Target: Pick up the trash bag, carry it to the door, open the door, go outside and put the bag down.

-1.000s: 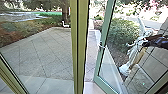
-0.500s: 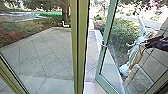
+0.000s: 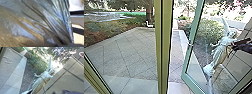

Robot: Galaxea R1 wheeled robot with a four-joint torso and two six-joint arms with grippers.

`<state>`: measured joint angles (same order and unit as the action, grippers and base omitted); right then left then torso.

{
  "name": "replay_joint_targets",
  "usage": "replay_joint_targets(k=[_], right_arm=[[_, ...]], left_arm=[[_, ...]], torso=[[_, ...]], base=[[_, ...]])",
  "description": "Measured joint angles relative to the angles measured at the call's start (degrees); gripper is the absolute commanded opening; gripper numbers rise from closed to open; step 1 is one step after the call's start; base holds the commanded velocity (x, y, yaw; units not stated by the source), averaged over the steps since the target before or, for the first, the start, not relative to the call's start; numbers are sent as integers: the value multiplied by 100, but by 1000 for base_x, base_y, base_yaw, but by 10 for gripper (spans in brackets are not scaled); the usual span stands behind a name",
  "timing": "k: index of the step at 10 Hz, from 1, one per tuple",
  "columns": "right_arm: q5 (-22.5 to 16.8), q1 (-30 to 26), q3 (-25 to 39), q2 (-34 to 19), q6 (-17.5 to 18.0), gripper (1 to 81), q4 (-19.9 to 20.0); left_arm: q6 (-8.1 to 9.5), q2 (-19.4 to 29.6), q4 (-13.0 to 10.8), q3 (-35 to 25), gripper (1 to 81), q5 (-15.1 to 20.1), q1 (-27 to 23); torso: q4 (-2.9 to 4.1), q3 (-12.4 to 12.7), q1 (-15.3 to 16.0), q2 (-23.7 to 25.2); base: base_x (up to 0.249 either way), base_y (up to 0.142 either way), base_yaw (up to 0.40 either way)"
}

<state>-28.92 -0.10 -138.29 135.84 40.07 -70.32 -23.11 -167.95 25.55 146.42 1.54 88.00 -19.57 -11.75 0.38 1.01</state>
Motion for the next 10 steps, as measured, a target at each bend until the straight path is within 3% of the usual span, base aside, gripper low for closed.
replay_joint_targets(k=[1, 4, 8, 10], right_arm=[[113, 34, -104, 7, 2, 811, -5], [653, 111, -372, 44, 0, 811, -24], [478, 89, -471, 16, 6, 811, 119], [177, 23, -600, 126, 22, 811, 667]], left_arm=[[0, 0, 0, 0, 10, 0, 11], [0, -9, 0, -2, 10, 2, 17], [0, -16, 0, -2, 10, 0, 15], [0, -16, -1, -2, 10, 0, 17]], torso=[[-37, 0, 0, 0], [-240, 2, 0, 0], [-266, 2, 0, 0], [-269, 2, 0, 0]], base=[[0, 0, 0], [0, 0, 0], [0, 0, 0], [0, 0, 0]])
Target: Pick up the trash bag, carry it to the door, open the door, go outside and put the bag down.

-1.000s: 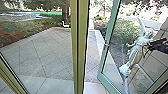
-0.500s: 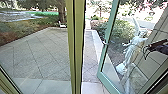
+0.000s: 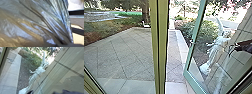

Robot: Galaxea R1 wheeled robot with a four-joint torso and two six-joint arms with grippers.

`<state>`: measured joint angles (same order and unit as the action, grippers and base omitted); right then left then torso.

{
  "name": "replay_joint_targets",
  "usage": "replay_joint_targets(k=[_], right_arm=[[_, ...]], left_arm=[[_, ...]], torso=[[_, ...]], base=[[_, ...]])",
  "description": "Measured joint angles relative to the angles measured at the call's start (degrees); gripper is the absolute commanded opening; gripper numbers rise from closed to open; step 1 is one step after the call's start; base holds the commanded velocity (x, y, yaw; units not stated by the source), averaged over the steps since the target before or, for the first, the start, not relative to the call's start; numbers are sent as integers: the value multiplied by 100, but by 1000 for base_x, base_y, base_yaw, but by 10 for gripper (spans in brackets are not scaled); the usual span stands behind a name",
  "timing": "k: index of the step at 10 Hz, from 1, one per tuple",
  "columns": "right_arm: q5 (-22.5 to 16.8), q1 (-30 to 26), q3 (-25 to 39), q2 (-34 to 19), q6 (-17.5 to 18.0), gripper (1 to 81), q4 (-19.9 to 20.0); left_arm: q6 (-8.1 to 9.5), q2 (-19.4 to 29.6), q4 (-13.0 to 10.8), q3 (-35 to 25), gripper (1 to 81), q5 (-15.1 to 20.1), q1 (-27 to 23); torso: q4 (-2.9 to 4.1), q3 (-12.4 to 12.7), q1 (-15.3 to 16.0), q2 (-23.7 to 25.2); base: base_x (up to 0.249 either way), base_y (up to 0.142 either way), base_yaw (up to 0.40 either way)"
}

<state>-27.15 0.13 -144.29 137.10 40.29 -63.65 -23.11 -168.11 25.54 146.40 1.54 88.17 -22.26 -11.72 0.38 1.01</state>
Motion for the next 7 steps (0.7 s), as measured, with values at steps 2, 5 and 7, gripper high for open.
replay_joint_targets(k=[2, 5, 7], right_arm=[[-176, 63, -9, 318, 0, 811, 802], [-785, 322, 614, 563, -22, 811, 1908], [-1362, 562, 1104, 577, -41, 811, 3156]], left_arm=[[0, 0, 0, 0, 10, 2, 17], [-1, 2, 0, 0, 10, 0, 30], [-15, 2, 0, 0, 10, 0, 30]], torso=[[-2, 0, 0, 0], [-2, 0, 0, 0], [-2, 0, 0, 0]], base=[[0, 0, 0], [0, 0, 0], [0, 0, 0]])
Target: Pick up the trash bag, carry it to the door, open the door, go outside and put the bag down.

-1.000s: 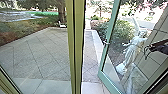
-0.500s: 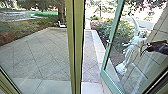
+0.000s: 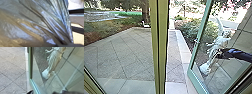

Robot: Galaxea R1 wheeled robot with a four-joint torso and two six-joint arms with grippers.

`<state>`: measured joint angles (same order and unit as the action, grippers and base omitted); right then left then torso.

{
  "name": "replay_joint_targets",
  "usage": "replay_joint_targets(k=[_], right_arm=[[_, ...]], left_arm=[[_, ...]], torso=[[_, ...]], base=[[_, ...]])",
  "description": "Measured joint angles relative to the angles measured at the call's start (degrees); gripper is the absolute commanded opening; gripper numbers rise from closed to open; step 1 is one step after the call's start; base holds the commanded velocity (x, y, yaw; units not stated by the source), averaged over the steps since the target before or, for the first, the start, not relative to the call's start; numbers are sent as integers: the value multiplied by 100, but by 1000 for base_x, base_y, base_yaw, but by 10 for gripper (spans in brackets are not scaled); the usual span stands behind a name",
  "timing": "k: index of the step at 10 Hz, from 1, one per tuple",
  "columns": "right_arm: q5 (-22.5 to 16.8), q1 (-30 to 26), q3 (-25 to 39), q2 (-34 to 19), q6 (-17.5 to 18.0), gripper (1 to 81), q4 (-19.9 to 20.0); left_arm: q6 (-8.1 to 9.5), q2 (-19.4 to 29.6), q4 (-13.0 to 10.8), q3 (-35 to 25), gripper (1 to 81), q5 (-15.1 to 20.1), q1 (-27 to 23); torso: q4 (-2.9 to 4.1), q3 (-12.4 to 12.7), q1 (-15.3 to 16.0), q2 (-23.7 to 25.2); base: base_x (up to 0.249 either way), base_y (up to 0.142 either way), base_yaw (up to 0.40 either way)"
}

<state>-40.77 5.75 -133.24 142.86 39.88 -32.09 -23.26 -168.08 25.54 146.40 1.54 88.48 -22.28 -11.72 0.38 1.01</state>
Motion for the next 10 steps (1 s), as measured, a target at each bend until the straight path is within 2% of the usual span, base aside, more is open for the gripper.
replay_joint_targets(k=[2, 4, 7, 10], right_arm=[[-149, 477, 595, 11, -49, 811, 856], [-273, 940, 1370, -190, -83, 811, 1285], [-276, 1726, 2531, -813, -85, 811, 1523], [-107, 2737, 3289, -1593, -93, 811, 1630]], left_arm=[[-5, 0, -2, 0, 10, -2, 0], [-28, 0, -5, 0, 10, -2, -4], [-49, -2, -7, 0, 10, -20, -2], [-49, -2, -7, 0, 10, -35, -6]], torso=[[0, 0, 0, 0], [0, 0, 0, 0], [-2, 0, 0, 0], [-2, 2, -2, 0]], base=[[0, 0, 0], [0, 0, 0], [0, 0, 0], [0, 0, 0]])
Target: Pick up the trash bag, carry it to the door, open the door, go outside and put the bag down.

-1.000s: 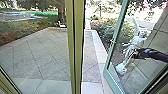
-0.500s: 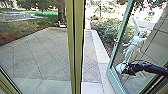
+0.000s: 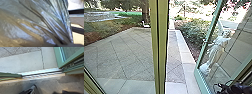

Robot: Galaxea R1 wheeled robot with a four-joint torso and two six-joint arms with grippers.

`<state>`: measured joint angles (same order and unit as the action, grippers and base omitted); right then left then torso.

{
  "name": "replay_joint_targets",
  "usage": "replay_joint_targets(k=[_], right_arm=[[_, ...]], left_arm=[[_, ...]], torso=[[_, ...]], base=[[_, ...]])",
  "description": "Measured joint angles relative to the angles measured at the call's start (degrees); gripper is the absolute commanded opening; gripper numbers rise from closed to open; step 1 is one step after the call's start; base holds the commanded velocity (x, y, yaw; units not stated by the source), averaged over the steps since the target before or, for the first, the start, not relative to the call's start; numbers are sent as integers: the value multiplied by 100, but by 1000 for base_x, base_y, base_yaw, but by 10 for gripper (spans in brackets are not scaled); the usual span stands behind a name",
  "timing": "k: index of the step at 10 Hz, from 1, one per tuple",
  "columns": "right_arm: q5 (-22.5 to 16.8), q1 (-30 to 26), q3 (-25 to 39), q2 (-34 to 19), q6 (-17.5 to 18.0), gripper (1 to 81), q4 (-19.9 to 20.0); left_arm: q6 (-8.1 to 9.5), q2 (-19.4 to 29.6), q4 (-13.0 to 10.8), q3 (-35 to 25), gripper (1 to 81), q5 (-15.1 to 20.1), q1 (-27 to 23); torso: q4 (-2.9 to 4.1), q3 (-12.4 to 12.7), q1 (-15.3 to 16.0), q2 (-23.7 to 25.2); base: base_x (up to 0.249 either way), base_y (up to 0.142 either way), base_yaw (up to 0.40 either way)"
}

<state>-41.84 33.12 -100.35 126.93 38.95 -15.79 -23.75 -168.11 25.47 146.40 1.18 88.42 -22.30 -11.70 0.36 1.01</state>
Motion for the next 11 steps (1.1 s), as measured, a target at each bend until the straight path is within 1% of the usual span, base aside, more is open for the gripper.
replay_joint_targets(k=[3, 5, 7, 9, 10, 11], right_arm=[[321, 929, 802, -367, -69, 811, 121], [684, 1588, 918, -527, -271, 811, 177], [1200, 2409, 923, -544, -745, 811, 323], [1816, 3211, 769, -457, -1415, 811, 619], [2059, 3517, 568, -317, -1637, 811, 703], [2402, 3805, 325, -55, -1941, 811, 722]], left_arm=[[-1, 0, -4, 0, 10, 30, -66], [-1, 0, -4, 2, 10, 33, -79], [-1, 0, -4, 2, 10, 35, -83], [-6, 0, -15, 2, 10, 55, -140], [-6, 0, -15, 2, 10, 46, -168], [-9, 2, -15, 2, 10, 27, -173]], torso=[[0, 2, -2, 0], [0, 4, -4, 2], [0, 6, -6, 2], [0, 9, -11, 5], [0, 11, -11, 6], [0, 13, -13, 6]], base=[[0, 0, 0], [0, 0, 0], [0, 0, 0], [0, 0, 0], [0, 0, 0], [0, 0, 0]])
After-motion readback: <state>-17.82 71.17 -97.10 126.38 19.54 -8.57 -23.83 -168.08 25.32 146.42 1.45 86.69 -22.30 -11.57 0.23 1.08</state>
